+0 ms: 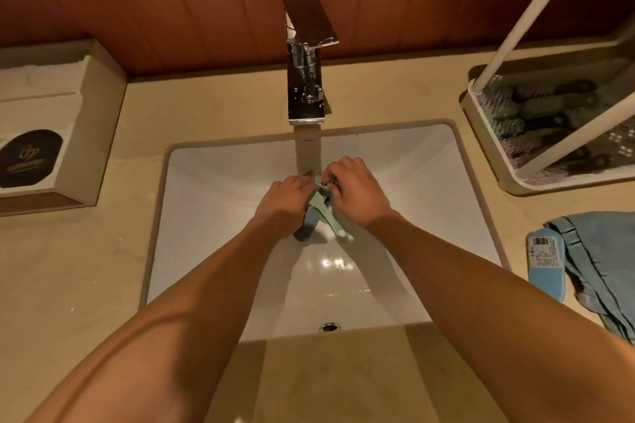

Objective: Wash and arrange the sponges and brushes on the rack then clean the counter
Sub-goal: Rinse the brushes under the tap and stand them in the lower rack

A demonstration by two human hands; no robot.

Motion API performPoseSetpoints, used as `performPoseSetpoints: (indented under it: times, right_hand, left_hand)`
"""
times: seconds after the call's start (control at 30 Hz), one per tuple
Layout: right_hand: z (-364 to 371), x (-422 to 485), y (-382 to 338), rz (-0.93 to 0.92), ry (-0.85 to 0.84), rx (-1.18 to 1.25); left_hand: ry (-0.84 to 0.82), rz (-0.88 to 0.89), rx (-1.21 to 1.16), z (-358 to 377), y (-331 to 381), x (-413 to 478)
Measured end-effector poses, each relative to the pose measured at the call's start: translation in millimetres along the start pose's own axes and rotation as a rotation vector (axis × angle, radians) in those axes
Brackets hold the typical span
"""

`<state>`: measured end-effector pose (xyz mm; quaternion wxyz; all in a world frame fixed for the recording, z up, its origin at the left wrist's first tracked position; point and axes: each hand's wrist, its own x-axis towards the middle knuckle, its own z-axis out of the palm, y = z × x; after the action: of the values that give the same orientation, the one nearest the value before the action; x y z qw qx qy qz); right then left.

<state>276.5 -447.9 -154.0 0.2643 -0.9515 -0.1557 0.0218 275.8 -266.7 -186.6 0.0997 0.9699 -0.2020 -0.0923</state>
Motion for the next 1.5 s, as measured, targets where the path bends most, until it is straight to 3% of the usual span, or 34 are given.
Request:
performPoseSetpoints:
  times: [0.3,0.4,0.53,0.63,0.9,1.2,1.33,1.5]
  right_hand:
    - [5.2,0.8,11.8,0.076,-0.005,-0.067]
    - [1.9,0.8,12.4,0.066,-0.008,-0.067]
    - [-6.9,-2.5,9.1,0.037,-0.003,-0.066]
    - [-19.6,-8.9,4.1,0.019,0.008,-0.081]
    - [-69.3,-47.5,-15.3,-0.025,0.012,-0.127]
    - [-127.0,-103.1,-36.4,-0.090,0.132,-0.210]
    - [-151.7,-131.8,-29.2,-0.132,0.159,-0.288]
    - [-178.6,-166.2,-5.6,-0.111,0.169,-0.433]
  left_hand:
    - [0.151,0.192,0.249,8.2,-2.1,-4.1]
    - [0.171,0.177,0.205,1.0,5.6,-5.6]
    - [-0.026,-0.063,-0.063,-12.8,16.7,-5.3]
    - [-0.148,-0.200,-0.131,-21.7,25.4,-9.7]
    - [-0.069,-0.111,-0.110,-56.5,52.0,-44.1]
    - [0.029,-0.113,-0.101,-114.0,111.1,-67.7]
    - [0.153,-0.066,-0.010,-125.9,144.0,-61.7]
    - [0.170,0.040,0.098,-128.8,182.9,-51.4]
